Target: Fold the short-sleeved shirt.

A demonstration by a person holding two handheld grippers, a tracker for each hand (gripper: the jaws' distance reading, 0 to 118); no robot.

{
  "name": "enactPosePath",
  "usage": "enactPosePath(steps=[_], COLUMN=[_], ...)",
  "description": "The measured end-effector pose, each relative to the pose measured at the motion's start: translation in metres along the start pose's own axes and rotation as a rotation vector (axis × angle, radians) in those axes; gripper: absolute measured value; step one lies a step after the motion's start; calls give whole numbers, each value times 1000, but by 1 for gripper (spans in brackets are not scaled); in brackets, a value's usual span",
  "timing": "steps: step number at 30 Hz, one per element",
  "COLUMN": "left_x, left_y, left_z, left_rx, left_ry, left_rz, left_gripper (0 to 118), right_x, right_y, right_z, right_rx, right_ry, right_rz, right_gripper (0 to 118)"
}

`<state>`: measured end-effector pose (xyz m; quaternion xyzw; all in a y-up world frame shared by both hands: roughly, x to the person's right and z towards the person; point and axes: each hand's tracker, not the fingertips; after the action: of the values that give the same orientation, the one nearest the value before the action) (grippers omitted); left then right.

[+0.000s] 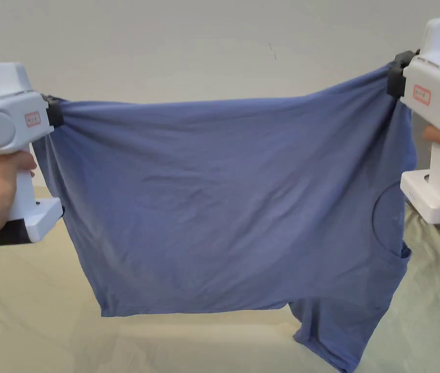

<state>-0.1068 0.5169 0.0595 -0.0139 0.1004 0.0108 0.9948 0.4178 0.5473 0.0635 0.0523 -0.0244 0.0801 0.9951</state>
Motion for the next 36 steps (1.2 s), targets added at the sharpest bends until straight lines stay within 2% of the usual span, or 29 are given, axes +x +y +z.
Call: enactPosePath(steps=[5,9,16,18,21,24,29,33,36], left_x=[5,3,-18,-33,-43,-53,-68,-73,-74], left_y=[-97,-181,-303,-330,-355,-368,-381,-387,-400], left_z=[-16,-8,57,78,121,168,238,282,305], left_rx=[-157,-301,-520,-502,-586,-616,-667,-697,-729], left_ry=[-9,-13,-22,-6,-16,-19,-16,-28,-31], left_rz=[-9,33,89,50,72,78,97,110,58], left_gripper=[0,0,0,0,0,0,0,0,0], right_x=[-4,-12,-10,-6,-3,3,13,18,20], right_y=[-90,-171,-290,-315,-338,-357,-363,-359,-363], right_z=[-13,-2,60,90,135,183,260,314,346], right_rx=[-165,-307,-524,-578,-619,-665,-682,-690,-728], right_ry=[39,58,103,124,138,159,165,188,181], right_rz=[-26,-49,-125,-162,-162,-194,-219,-183,-183], right_gripper=[5,5,5,5,5,5,5,5,5])
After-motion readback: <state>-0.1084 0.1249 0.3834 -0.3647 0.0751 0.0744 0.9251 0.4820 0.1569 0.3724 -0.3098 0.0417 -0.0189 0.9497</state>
